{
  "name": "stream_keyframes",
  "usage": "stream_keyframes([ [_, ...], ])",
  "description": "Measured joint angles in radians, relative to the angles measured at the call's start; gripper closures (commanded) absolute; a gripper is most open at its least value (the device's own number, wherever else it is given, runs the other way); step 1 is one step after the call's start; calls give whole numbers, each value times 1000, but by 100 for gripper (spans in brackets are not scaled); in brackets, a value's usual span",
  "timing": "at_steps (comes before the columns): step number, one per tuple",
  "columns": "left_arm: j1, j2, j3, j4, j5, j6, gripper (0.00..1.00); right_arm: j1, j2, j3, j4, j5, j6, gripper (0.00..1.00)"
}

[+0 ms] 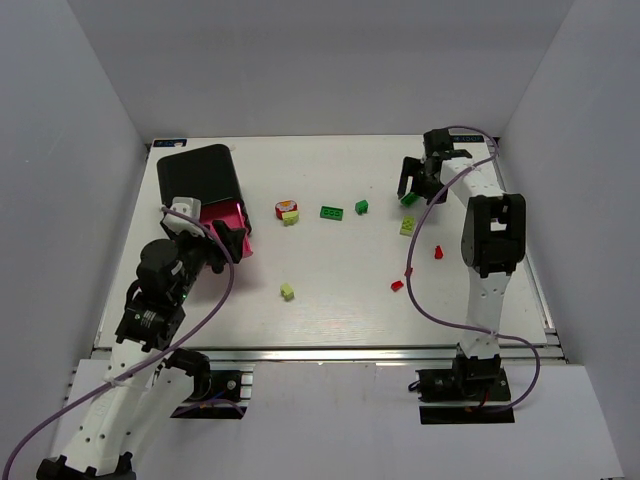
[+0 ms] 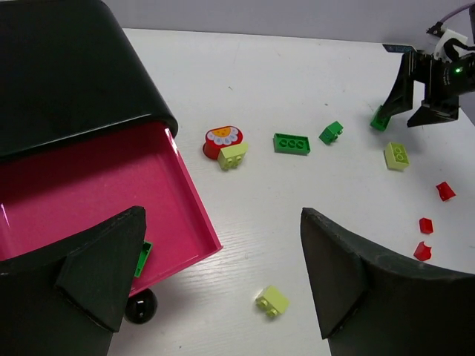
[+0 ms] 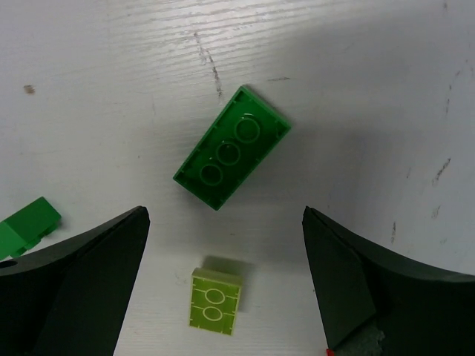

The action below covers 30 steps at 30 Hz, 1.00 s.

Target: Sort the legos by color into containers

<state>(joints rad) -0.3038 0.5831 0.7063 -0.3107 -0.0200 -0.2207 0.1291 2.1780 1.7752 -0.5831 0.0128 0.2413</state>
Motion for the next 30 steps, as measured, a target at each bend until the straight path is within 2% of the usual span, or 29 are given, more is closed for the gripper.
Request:
stream_keyframes([
  [8,0,-2,-10,5,0,3,6,16,11,2,-14,80,137,14],
  [20,0,-15,-12,5,-9,4,5,19,89,48,10,133,195,36],
  [22,0,-18,-12,5,-14,5,5,18,91,48,10,135,198,42],
  [26,0,-20,-13,6,-23,6,5,16,97,52,16,139,195,61],
  [27,0,-20,-13,6,-25,7,5,16,100,55,18,138,193,70],
  [29,0,-23,-13,6,-28,7,5,15,101,56,29,134,190,82],
  [30,0,-25,-14,5,-30,7,5,15,101,56,37,131,181,92],
])
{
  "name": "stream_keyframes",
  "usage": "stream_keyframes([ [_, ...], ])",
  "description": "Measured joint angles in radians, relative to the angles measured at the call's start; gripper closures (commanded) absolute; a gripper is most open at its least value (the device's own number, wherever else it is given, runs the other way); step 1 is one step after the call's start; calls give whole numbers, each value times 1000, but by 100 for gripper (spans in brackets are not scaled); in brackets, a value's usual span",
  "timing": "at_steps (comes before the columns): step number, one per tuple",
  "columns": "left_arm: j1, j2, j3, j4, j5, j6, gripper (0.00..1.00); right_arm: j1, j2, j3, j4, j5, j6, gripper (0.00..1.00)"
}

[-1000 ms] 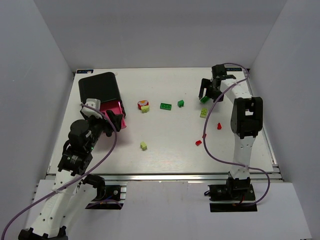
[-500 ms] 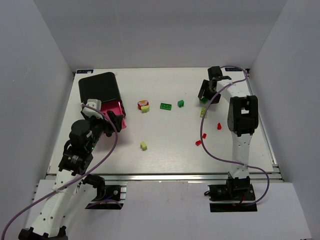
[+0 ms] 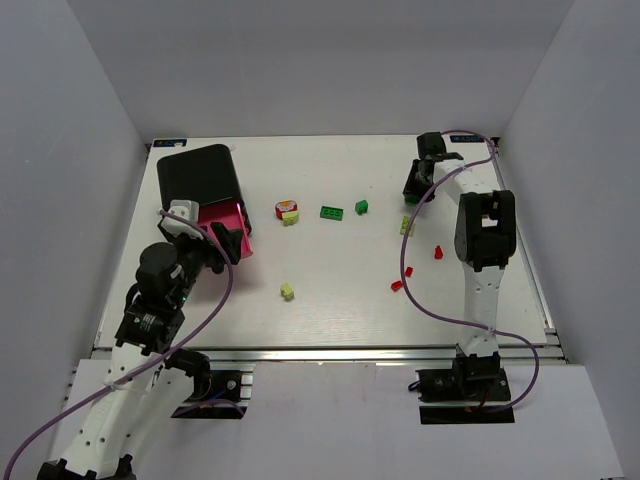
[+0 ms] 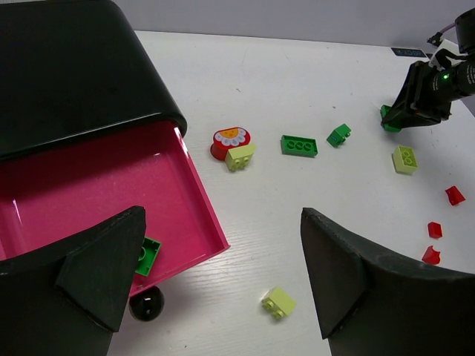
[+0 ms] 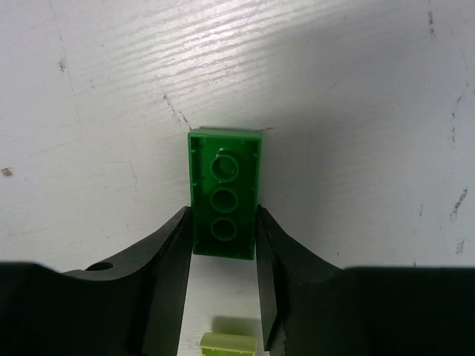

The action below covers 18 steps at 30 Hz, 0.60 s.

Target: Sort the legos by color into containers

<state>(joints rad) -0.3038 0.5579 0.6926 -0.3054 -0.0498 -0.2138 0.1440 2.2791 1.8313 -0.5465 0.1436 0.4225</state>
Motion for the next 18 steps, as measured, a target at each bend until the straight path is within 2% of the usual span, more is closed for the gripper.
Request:
stream_keyframes([
  [2,0,-7,-3,2,-3,0,5,0,-1,-12,26,-12,-24,100],
  [6,0,-24,-17,7,-10,0,5,3,-54,-107,124,-63,-111,100],
  [10,0,-42,-24,18,-14,3,5,25,-150,-200,169,-184,-258,100],
  [14,0,-94,-44,31,-19,8,5,105,-237,-184,174,-387,-461,100],
  [18,0,-172,-65,45,-51,14,6,259,-265,-98,145,-581,-665,100],
])
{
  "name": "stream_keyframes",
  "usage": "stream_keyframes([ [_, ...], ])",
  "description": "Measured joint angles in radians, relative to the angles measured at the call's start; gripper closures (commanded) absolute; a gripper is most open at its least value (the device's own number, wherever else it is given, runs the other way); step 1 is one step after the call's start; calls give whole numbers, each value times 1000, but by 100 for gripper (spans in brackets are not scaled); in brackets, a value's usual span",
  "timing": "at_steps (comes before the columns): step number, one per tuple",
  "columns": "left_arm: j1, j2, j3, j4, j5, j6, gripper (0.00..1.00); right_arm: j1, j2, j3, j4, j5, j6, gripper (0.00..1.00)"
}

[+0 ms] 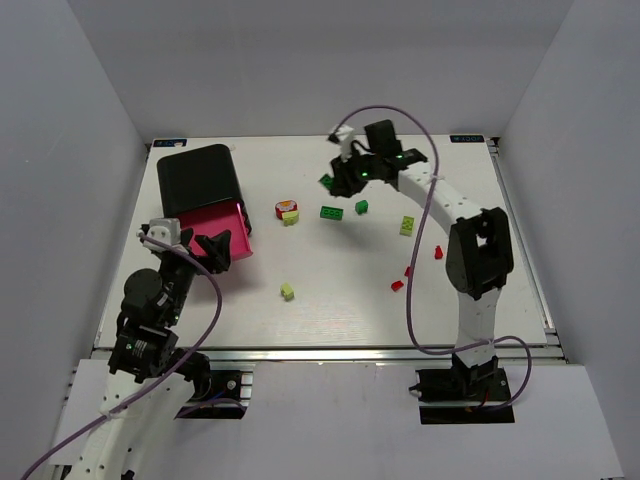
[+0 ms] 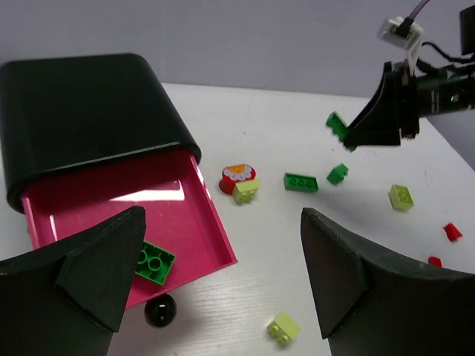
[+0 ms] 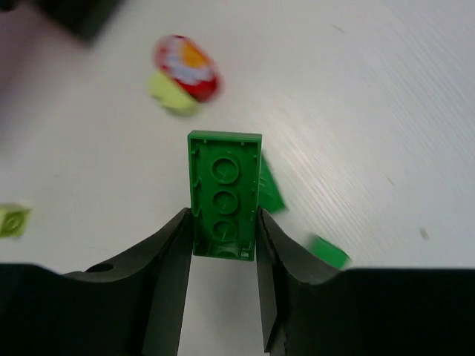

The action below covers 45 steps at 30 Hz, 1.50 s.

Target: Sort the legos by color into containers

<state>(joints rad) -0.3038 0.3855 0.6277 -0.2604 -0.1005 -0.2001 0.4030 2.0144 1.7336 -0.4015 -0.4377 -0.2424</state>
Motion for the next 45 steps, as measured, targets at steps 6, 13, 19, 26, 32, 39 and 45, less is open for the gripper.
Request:
stream_keyframes([
  [6,0,-50,-1,9,-81,0,5,248,21,154,-84,-147,-243,100],
  [13,0,-111,-17,10,-169,0,6,436,145,393,-125,-156,-319,100],
  [19,0,-156,-20,14,-206,0,6,495,224,444,-80,-77,-287,85],
  [26,0,-164,-29,15,-213,0,6,536,284,454,7,24,-230,36],
  [32,0,-163,-29,16,-209,0,6,563,285,458,42,66,-196,32],
  [39,0,-107,-29,36,-152,-18,72,544,249,420,63,136,-115,81],
  [45,0,155,6,65,53,-73,96,402,-52,75,119,206,107,100],
])
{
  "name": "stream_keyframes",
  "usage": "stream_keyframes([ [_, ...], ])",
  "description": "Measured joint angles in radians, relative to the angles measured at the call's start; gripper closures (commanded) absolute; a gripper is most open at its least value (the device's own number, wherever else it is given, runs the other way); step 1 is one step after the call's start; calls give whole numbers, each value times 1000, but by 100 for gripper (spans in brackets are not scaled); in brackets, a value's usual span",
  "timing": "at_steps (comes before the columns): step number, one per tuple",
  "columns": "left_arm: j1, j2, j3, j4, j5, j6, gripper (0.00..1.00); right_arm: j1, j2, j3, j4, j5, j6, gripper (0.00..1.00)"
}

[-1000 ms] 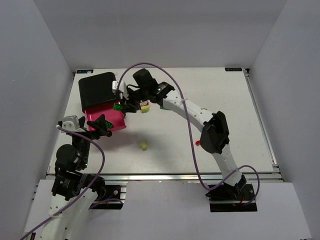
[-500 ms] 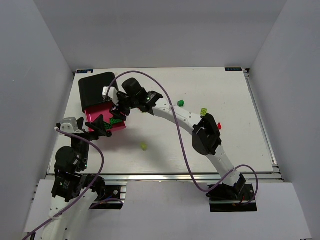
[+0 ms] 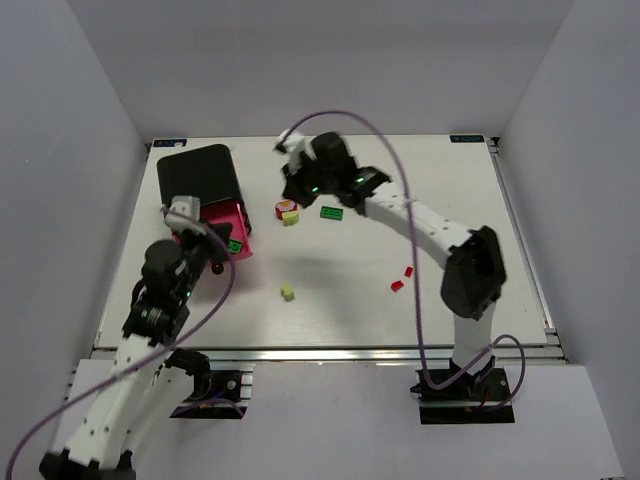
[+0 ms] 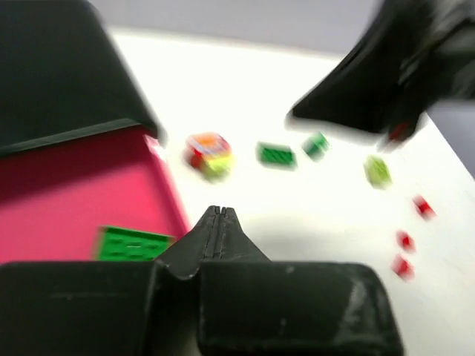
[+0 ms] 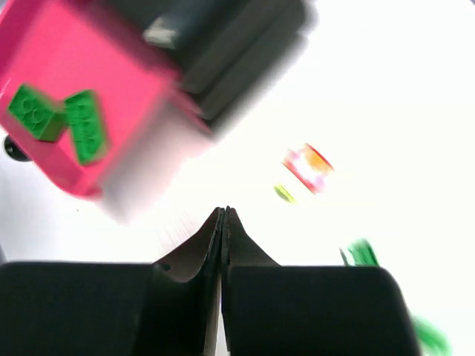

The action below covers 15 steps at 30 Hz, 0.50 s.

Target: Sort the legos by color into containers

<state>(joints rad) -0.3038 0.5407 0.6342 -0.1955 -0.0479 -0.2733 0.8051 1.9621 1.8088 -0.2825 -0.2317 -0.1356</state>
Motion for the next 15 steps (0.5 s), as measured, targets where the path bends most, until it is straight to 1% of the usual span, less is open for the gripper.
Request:
stream_keyframes([
  [1,-2,72,20,5,42,-21,90,-47,-50,-46,-1,-22,41,100],
  [2,-5,146,45,11,84,-50,72,-106,-95,-85,-1,-45,81,98],
  [3,-6,219,69,16,123,-71,60,-171,-137,-124,2,-87,116,86],
  [4,-6,286,97,18,154,-97,49,-231,-170,-158,-1,-130,149,55],
  [5,-8,366,130,23,194,-132,39,-301,-201,-200,3,-175,175,43],
  [6,-11,440,167,18,225,-165,26,-363,-228,-241,2,-217,194,25],
  [7,-16,517,210,11,251,-196,23,-421,-251,-286,-5,-263,208,19],
  [9,-33,655,315,-16,280,-256,20,-512,-293,-388,-5,-349,211,15],
  [10,-49,732,377,-24,285,-284,19,-542,-314,-437,-10,-386,212,12],
  [13,-104,901,532,-76,270,-358,19,-607,-382,-558,-38,-471,217,13],
  [15,-143,1009,634,-112,253,-404,19,-631,-420,-571,-56,-491,217,15],
])
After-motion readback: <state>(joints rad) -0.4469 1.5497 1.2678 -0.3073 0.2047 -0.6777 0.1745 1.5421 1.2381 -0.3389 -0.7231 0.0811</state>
